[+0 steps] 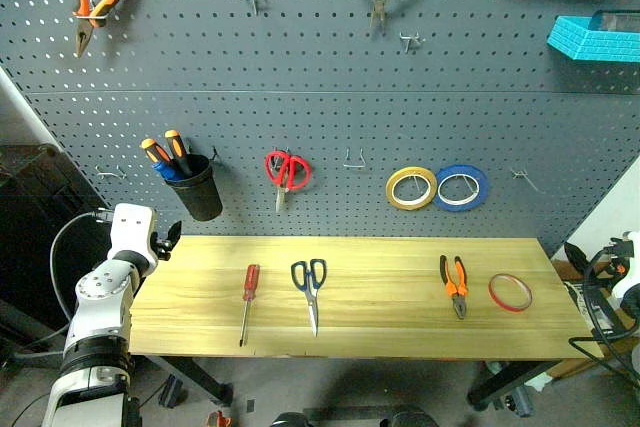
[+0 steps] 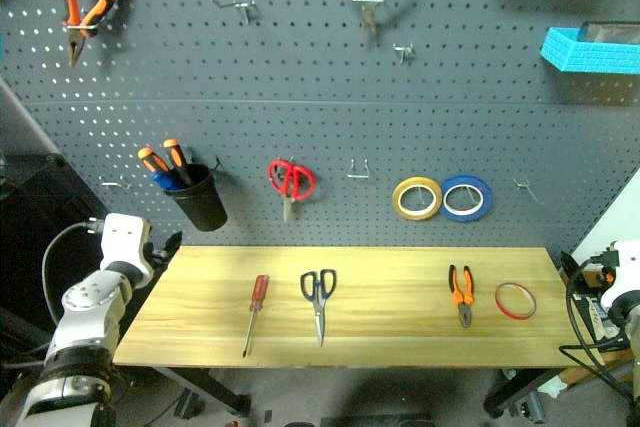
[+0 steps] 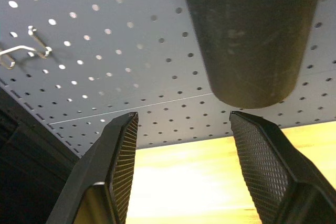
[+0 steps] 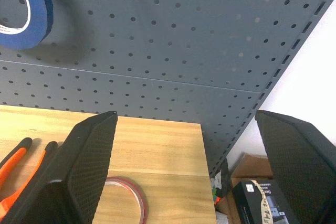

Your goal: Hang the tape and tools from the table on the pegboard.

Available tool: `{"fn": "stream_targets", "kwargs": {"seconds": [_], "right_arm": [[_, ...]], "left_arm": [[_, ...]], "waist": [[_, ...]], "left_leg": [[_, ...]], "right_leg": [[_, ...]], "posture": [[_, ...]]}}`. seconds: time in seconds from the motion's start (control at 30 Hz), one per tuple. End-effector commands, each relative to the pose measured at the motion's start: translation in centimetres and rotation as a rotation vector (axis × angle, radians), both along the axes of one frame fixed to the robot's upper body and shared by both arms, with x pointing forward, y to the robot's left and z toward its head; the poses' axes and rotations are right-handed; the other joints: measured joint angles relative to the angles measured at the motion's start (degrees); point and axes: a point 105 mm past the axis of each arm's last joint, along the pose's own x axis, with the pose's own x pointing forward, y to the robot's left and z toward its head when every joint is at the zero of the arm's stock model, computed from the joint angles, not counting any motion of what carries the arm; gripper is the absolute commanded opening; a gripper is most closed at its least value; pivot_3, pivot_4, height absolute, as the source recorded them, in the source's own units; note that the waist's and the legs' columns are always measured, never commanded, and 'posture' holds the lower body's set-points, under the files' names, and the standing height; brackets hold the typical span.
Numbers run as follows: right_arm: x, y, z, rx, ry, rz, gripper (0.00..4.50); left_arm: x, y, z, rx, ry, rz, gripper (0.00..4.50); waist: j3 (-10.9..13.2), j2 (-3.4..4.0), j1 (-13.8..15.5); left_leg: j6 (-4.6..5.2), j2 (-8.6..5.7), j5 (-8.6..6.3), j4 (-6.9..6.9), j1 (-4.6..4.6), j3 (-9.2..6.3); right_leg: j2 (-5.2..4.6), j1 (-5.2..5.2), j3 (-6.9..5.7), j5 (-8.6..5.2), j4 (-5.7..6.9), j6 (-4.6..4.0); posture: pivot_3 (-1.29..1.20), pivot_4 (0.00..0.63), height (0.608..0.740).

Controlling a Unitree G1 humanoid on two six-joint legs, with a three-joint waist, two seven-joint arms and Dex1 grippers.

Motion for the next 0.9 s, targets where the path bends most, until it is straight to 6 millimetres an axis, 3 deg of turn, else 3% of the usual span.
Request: {"fn": "stream_targets", "kwargs": {"seconds": [0.03, 0.43, 0.57, 0.73, 0.9], "right_arm": [[0.7, 1.0, 1.2, -0.054, -0.024, 0.062, 4.5], [0.5, 5.0, -1.0, -0.029, 0.097, 0.214, 4.5], [0.2, 5.9, -1.6, -0.007, 0.153, 0.23, 4.5], [0.7, 6.3, -1.3, 0.029, 0.174, 0.206, 4.5], [1.6, 6.9, -1.8, 0.02, 0.236, 0.192, 4.5]], "left_arm": [[0.1, 0.2, 2.0, 0.034, -0.091, 0.005, 2.94], [-3.1, -0.1, -0.7, -0.043, -0.027, 0.021, 2.94], [-3.8, 0.0, -0.7, -0.082, -0.024, 0.036, 2.94], [-3.5, -2.5, 0.2, -0.05, -0.003, -0.066, 2.94], [-2.5, -8.5, 0.5, -0.013, 0.061, -0.29, 2.94]], "waist": [[0.0, 0.0, 0.0], [0.0, 0.0, 0.0], [0.0, -0.01, 0.3], [0.4, -0.06, 0.9], [2.0, 0.02, 1.1]], "left_leg": [[0.0, 0.0, 0.0, 0.0, 0.0, 0.0], [0.02, 0.07, -0.02, 0.0, -0.02, 0.03], [0.02, 0.07, -0.02, 0.01, -0.02, 0.02], [0.02, 0.06, -0.01, 0.04, -0.03, 0.07], [0.04, 0.08, 0.0, 0.08, -0.01, 0.15]], "right_leg": [[0.0, 0.0, 0.0, 0.0, 0.0, 0.0], [-0.02, -0.05, 0.07, 0.01, -0.01, 0.01], [-0.01, -0.05, 0.06, 0.01, 0.0, 0.02], [-0.02, -0.05, 0.09, 0.04, 0.0, 0.07], [-0.02, -0.01, 0.14, 0.07, 0.0, 0.1]], "posture": [[-0.05, 0.0, 0.74], [-0.05, 0.0, 0.74], [-0.04, 0.0, 0.74], [-0.04, 0.032, 0.74], [-0.06, 0.083, 0.74]]}}
